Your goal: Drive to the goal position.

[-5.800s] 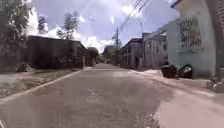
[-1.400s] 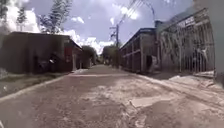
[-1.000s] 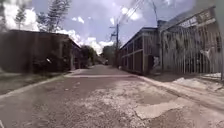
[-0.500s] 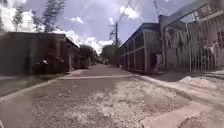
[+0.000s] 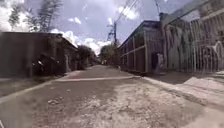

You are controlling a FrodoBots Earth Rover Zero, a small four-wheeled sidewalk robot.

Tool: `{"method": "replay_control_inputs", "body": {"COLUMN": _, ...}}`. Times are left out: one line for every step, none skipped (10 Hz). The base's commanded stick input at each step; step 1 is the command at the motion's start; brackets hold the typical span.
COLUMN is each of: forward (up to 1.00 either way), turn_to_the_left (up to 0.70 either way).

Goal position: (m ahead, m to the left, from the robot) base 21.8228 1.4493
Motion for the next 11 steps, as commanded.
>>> {"method": "replay_control_inputs", "body": {"forward": 0.7, "turn_to_the_left": 0.0}}
{"method": "replay_control_inputs", "body": {"forward": 0.7, "turn_to_the_left": 0.0}}
{"method": "replay_control_inputs", "body": {"forward": 0.7, "turn_to_the_left": 0.0}}
{"method": "replay_control_inputs", "body": {"forward": 0.7, "turn_to_the_left": 0.0}}
{"method": "replay_control_inputs", "body": {"forward": 0.7, "turn_to_the_left": 0.0}}
{"method": "replay_control_inputs", "body": {"forward": 0.7, "turn_to_the_left": 0.0}}
{"method": "replay_control_inputs", "body": {"forward": 0.7, "turn_to_the_left": 0.0}}
{"method": "replay_control_inputs", "body": {"forward": 0.7, "turn_to_the_left": 0.0}}
{"method": "replay_control_inputs", "body": {"forward": 0.7, "turn_to_the_left": 0.0}}
{"method": "replay_control_inputs", "body": {"forward": 0.7, "turn_to_the_left": 0.0}}
{"method": "replay_control_inputs", "body": {"forward": 0.7, "turn_to_the_left": 0.0}}
